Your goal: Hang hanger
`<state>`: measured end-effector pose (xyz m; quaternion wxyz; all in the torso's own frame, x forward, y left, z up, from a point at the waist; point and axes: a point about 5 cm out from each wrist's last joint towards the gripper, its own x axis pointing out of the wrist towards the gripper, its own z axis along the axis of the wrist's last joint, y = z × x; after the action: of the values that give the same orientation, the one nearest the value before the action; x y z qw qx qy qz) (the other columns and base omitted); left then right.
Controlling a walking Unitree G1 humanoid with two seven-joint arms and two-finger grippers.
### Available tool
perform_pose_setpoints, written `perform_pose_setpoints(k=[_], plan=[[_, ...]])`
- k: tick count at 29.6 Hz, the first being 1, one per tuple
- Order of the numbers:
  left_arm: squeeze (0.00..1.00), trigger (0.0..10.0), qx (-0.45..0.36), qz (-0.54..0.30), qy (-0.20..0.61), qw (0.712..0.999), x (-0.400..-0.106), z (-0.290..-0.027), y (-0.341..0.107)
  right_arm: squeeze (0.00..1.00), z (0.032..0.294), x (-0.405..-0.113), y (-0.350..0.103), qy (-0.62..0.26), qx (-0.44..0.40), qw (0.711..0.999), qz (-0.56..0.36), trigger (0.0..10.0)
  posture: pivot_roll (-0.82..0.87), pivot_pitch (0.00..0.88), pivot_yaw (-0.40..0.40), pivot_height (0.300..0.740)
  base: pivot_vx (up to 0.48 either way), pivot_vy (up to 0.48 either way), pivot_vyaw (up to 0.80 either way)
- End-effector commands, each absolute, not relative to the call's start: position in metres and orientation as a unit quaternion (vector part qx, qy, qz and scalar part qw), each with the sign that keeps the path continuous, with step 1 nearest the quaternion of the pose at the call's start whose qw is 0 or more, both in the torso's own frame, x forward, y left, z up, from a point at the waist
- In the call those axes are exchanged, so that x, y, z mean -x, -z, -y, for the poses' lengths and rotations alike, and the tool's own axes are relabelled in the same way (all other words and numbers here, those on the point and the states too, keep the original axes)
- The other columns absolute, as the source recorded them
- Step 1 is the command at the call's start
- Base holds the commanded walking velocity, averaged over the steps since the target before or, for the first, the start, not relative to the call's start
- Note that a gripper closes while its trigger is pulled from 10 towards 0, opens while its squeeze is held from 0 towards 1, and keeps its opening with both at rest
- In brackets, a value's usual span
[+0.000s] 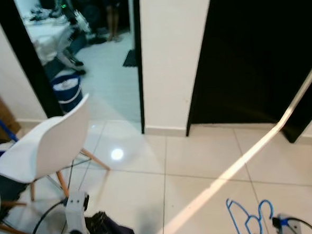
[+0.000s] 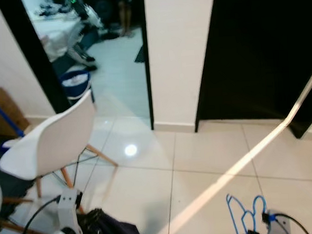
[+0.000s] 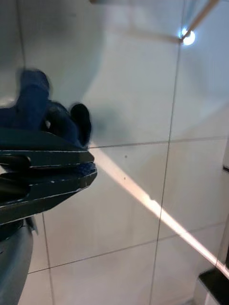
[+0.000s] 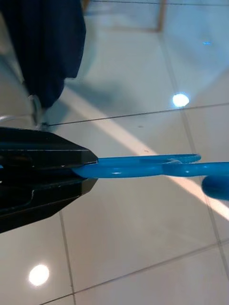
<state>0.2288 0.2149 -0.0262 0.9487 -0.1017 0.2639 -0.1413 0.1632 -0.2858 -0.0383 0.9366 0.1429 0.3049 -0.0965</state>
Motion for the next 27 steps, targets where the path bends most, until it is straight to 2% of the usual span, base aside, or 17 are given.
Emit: perform_pose_setpoints(k=[1, 4, 8, 11, 13, 16, 18, 19, 20, 21, 22, 27], plan=[[0.00, 10.0, 0.096, -0.271, 0.148, 0.946, -0.226, -0.218, 0.028, 0.00, 0.281, -0.156, 0.043, 0.095, -0.154, 0.932, -0.314, 10.0, -0.04, 0.083, 0.002, 0.740, 0.000, 0.000, -0.80], [0.00, 10.0, 0.083, -0.268, 0.164, 0.946, -0.226, -0.217, 0.026, 0.00, 0.280, -0.157, 0.043, 0.090, -0.154, 0.933, -0.314, 10.0, -0.05, 0.080, 0.003, 0.740, 0.000, 0.000, -0.80], [0.00, 10.0, -0.032, -0.251, 0.223, 0.942, -0.228, -0.219, 0.018, 0.00, 0.278, -0.157, 0.042, 0.075, -0.155, 0.932, -0.318, 10.0, -0.04, 0.081, -0.001, 0.740, 0.000, 0.000, -0.80], [0.00, 10.0, -0.117, -0.202, 0.251, 0.940, -0.249, -0.224, -0.006, 0.00, 0.281, -0.161, 0.038, 0.062, -0.128, 0.939, -0.312, 10.0, -0.03, 0.080, -0.003, 0.740, 0.000, 0.000, -0.80], [0.00, 10.0, -0.138, -0.179, 0.261, 0.939, -0.258, -0.224, -0.018, 0.00, 0.285, -0.164, 0.034, 0.061, -0.121, 0.943, -0.305, 10.0, -0.03, 0.078, -0.004, 0.740, 0.000, 0.000, -0.80], [0.00, 10.0, -0.218, -0.106, 0.326, 0.914, -0.285, -0.214, -0.057, 0.00, 0.298, -0.188, 0.004, 0.036, -0.085, 0.963, -0.254, 10.0, -0.04, 0.067, 0.000, 0.740, 0.000, 0.000, -0.80], [0.00, 10.0, -0.218, -0.106, 0.326, 0.914, -0.285, -0.214, -0.057, 0.00, 0.298, -0.188, 0.004, 0.036, -0.085, 0.963, -0.254, 10.0, -0.04, 0.067, 0.000, 0.740, 0.000, 0.000, -0.80], [0.00, 10.0, -0.235, -0.087, 0.346, 0.904, -0.291, -0.209, -0.068, 0.00, 0.299, -0.196, -0.008, 0.020, -0.065, 0.970, -0.235, 10.0, -0.04, 0.067, 0.000, 0.740, 0.000, 0.000, -0.80], [0.00, 10.0, -0.245, -0.053, 0.361, 0.898, -0.301, -0.201, -0.084, 0.00, 0.293, -0.210, -0.030, -0.044, -0.024, 0.976, -0.210, 10.0, -0.06, 0.059, 0.006, 0.740, 0.000, 0.000, -0.80], [0.00, 10.0, -0.245, -0.053, 0.361, 0.898, -0.301, -0.201, -0.084, 0.00, 0.293, -0.210, -0.030, -0.044, -0.024, 0.976, -0.210, 10.0, -0.06, 0.059, 0.006, 0.740, 0.000, 0.000, -0.80], [0.00, 10.0, -0.258, 0.002, 0.382, 0.887, -0.316, -0.189, -0.114, 0.00, 0.275, -0.229, -0.071, -0.159, 0.044, 0.972, -0.167, 10.0, -0.06, 0.053, 0.002, 0.740, 0.000, 0.000, -0.80], [0.00, 10.0, -0.266, 0.032, 0.393, 0.880, -0.323, -0.183, -0.132, 0.00, 0.264, -0.238, -0.097, -0.213, 0.072, 0.965, -0.137, 10.0, -0.06, 0.052, 0.001, 0.740, 0.000, 0.000, -0.80]])
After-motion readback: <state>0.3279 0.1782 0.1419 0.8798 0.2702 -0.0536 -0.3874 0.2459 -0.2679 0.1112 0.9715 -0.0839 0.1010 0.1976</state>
